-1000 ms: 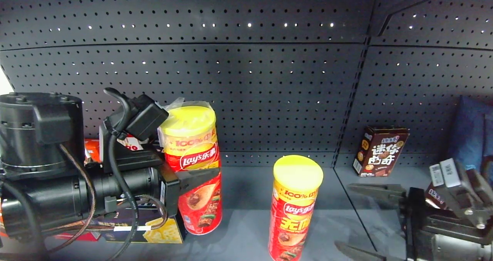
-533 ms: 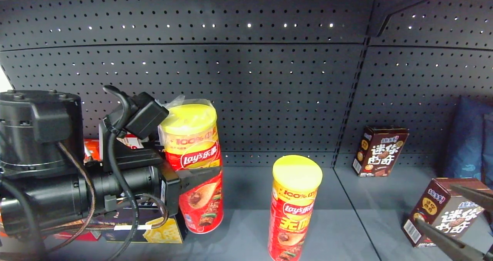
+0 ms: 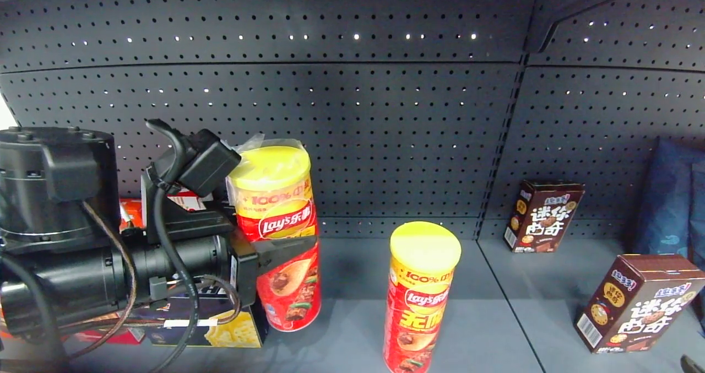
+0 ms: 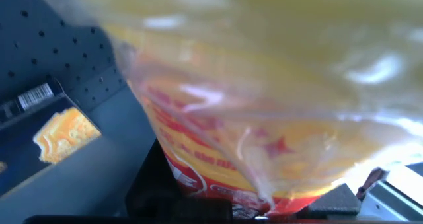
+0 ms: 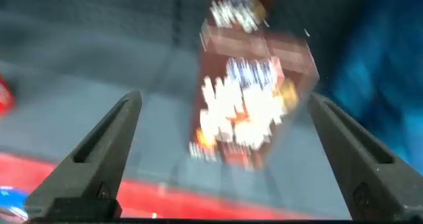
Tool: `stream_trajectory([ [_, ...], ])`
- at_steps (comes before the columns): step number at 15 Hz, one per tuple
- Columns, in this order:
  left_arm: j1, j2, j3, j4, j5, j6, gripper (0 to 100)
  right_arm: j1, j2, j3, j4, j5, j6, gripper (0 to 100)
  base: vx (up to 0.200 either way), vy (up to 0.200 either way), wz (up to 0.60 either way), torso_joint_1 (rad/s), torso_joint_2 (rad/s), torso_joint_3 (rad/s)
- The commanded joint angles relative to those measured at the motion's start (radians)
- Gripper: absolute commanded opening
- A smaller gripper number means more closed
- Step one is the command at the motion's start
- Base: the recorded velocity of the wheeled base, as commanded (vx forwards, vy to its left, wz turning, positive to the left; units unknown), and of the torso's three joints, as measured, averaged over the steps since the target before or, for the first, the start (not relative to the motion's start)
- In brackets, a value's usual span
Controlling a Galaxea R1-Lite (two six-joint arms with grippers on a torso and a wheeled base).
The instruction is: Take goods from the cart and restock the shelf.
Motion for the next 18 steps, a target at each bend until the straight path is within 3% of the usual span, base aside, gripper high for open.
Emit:
stream_trajectory([
  [1,0.002,0.007,-0.003,-0.021,-0.001,0.000,0,-0.062,-0.389,0.021,0.255,-0.060,0.022,100,0.000,0.000,0.00,0.000,0.00,0.000],
  [3,0.000,0.004,-0.001,-0.024,-0.001,0.000,0,-0.039,-0.424,0.027,0.238,-0.119,0.040,100,0.000,0.000,0.00,0.000,0.00,0.000],
  [5,-0.005,0.004,-0.004,-0.024,-0.001,0.001,0,-0.039,-0.423,0.027,0.275,-0.329,0.042,100,0.000,0.000,0.00,0.000,0.00,0.000],
  [6,-0.009,0.002,-0.004,-0.024,-0.001,0.003,0,-0.039,-0.423,0.025,0.275,-0.347,0.043,100,0.000,0.000,0.00,0.000,0.00,0.000],
  [8,-0.018,0.001,-0.013,-0.024,-0.003,0.003,0,-0.039,-0.423,0.025,0.281,-0.296,0.109,100,0.000,0.000,0.00,0.000,0.00,0.000],
  [11,-0.018,-0.001,-0.015,-0.024,-0.015,0.001,0,-0.039,-0.421,0.027,0.281,-0.027,0.148,100,0.000,0.000,0.00,0.000,0.00,0.000],
  [13,-0.029,-0.001,-0.018,-0.024,-0.026,0.003,0,-0.039,-0.421,0.021,0.359,-0.016,0.146,100,0.000,0.000,0.00,0.000,0.00,0.000],
  [18,-0.041,0.013,-0.102,-0.011,-0.037,0.001,0,-0.039,-0.423,0.025,0.342,-0.016,0.154,100,0.000,0.000,0.00,0.000,0.00,0.000],
])
